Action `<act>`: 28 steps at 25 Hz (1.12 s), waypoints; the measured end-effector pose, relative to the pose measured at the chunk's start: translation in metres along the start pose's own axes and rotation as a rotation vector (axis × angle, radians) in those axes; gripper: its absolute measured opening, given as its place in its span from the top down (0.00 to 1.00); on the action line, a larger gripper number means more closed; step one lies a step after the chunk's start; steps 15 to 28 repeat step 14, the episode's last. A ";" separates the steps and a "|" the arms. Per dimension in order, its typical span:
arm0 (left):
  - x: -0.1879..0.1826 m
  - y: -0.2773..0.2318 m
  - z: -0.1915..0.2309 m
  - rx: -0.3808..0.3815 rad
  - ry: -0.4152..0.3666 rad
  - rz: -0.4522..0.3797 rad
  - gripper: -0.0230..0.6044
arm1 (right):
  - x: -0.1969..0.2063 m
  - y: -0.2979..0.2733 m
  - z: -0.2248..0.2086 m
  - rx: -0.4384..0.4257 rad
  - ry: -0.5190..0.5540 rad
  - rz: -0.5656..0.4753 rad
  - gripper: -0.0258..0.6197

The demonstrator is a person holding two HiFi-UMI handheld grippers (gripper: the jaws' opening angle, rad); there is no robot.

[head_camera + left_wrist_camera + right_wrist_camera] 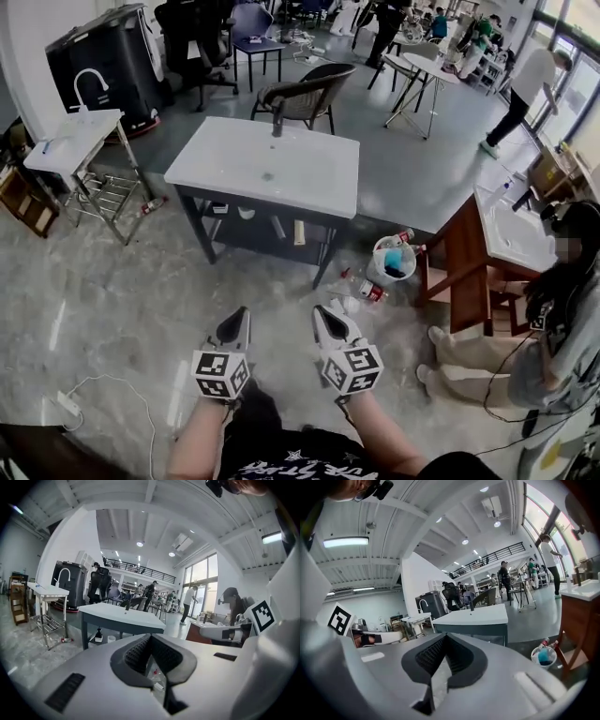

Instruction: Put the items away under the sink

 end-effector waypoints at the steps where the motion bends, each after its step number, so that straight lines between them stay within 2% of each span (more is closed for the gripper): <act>1: 0.003 0.011 -0.011 -0.004 0.004 -0.008 0.95 | 0.003 0.015 0.000 -0.007 -0.008 0.005 0.96; 7: 0.019 0.069 -0.070 -0.018 -0.009 -0.052 0.95 | 0.002 0.092 0.004 -0.025 0.042 -0.016 0.96; 14: 0.033 0.113 -0.126 -0.008 -0.029 -0.075 0.95 | 0.005 0.160 0.002 -0.038 0.036 -0.030 0.96; 28: 0.033 0.113 -0.126 -0.008 -0.029 -0.075 0.95 | 0.005 0.160 0.002 -0.038 0.036 -0.030 0.96</act>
Point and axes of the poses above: the fingertips, and each gripper's own axes: y backward along the fingers, z to its left, x out of its underside, the point moved 9 cm from there along y, backward along the fingers, and after that the axes turned 11 degrees about -x, right-handed, at the moved point
